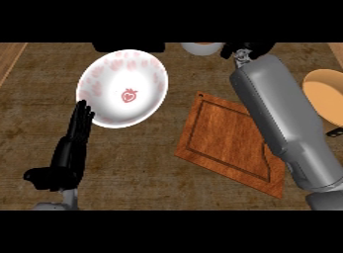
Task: Pick the cupcake from the cutting board and place it in the pot
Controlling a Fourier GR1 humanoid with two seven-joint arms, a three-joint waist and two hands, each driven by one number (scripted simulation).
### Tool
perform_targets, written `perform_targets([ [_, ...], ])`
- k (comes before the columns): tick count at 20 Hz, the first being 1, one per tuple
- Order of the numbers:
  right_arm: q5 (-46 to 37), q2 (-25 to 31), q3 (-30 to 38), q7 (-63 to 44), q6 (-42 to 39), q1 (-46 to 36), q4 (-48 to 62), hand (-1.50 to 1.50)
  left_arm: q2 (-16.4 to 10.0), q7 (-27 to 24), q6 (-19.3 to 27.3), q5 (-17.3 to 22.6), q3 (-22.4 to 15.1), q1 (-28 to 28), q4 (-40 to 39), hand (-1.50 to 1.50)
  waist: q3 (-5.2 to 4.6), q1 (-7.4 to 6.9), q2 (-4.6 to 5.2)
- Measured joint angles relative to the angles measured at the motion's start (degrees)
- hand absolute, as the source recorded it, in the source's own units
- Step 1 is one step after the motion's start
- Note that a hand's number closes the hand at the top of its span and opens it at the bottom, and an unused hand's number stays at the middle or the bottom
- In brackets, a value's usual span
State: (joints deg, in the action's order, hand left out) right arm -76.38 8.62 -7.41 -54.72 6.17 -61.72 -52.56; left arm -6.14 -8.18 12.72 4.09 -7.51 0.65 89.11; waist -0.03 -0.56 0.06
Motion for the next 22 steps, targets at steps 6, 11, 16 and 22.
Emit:
perform_targets([
  [6,-0.3,4.9,4.0,0.5,-0.1,0.9,0.0,1.50,0.3,1.2,0.3,-0.5,0.2,-0.4,1.4,0.00,0.02,0.23,-0.06],
  [11,1.1,10.1,7.2,3.3,-0.1,5.3,-2.6,1.50,0.6,0.6,0.0,-0.7,0.5,-0.3,0.9,0.00,0.02,0.51,-0.10],
  [16,3.6,15.6,11.1,7.9,0.6,9.5,-3.0,1.50,0.8,0.4,-0.4,-1.1,0.5,-0.9,1.3,0.00,0.04,0.51,-0.09],
  [22,8.1,20.0,16.2,15.6,3.2,13.8,0.5,1.50,0.2,0.8,-1.7,-0.8,1.1,-1.5,2.1,0.00,0.05,0.24,0.00],
])
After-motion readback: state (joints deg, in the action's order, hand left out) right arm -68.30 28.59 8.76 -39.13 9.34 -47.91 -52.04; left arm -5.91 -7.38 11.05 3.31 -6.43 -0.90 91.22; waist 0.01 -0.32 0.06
